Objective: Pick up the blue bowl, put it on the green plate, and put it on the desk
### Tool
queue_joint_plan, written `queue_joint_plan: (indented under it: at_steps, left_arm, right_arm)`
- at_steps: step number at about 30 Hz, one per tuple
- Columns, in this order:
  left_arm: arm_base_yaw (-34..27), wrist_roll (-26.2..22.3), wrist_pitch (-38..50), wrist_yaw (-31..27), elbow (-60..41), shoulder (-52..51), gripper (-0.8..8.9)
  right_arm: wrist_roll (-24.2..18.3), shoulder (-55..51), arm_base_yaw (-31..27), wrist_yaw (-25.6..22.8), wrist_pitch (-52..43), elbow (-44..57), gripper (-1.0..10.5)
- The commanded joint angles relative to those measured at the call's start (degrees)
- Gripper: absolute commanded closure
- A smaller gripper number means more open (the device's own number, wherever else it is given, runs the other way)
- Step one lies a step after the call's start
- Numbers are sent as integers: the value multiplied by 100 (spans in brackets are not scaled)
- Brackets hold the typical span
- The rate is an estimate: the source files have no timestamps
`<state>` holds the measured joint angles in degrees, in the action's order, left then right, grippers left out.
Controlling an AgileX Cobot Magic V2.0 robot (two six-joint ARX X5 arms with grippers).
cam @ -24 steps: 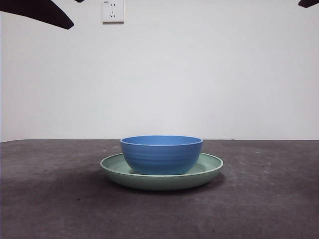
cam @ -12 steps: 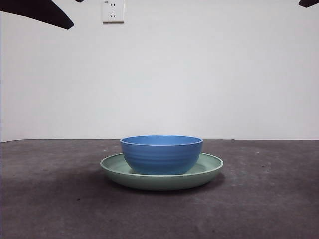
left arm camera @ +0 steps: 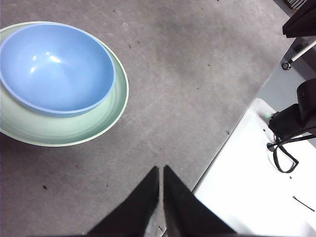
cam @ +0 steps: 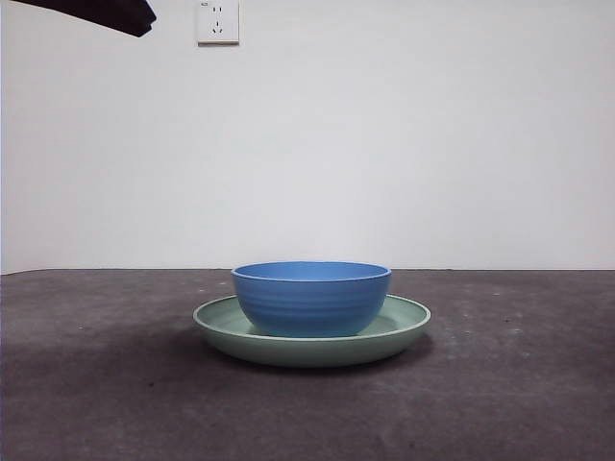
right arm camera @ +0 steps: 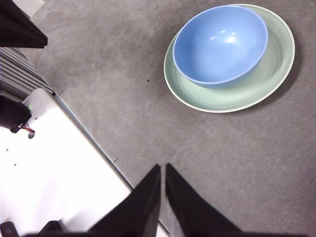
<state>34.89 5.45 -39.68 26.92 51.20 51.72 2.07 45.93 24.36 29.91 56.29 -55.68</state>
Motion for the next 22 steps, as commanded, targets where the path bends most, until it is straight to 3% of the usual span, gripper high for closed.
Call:
queue_joint_plan:
  at_steps: [1,20,22]
  left_arm:
    - [37,-31,35,11,22,42,804]
    - [37,-33,39,11,22,15,804]
    - [-46,-284,61,-50,22,-131,804]
  right_arm:
    - [-81,37,31,9,-57,-101,939]
    - [-83,37,31,9,-57,-101,939]
    - [-83,37,31,9,-59,-101,939]
